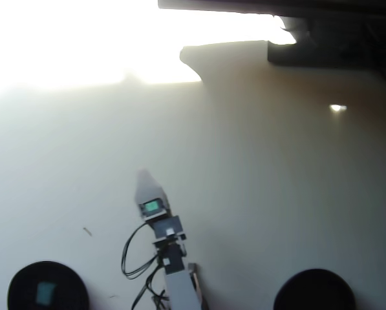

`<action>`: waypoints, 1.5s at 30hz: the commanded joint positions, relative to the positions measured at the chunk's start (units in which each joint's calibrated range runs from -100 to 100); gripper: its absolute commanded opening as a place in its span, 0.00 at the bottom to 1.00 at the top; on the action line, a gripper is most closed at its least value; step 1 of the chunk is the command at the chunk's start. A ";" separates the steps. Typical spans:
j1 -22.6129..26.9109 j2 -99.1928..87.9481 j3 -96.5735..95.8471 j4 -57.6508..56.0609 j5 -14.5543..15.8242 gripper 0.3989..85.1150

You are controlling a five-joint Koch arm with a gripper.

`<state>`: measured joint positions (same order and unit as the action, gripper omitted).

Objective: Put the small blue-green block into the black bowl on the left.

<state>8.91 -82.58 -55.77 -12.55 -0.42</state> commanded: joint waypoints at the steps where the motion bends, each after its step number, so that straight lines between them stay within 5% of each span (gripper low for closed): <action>1: -2.74 -2.21 -0.61 0.59 3.13 0.37; 10: -9.33 -5.11 -19.09 8.70 4.69 0.37; 21: -11.48 -2.75 -32.95 17.86 4.88 0.37; 26: -11.67 0.89 -33.69 19.96 4.93 0.43; 30: -11.48 2.93 -34.25 20.21 4.40 0.59; 45: -13.33 19.43 -36.47 27.67 3.61 0.58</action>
<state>-4.22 -68.31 -92.52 10.00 3.35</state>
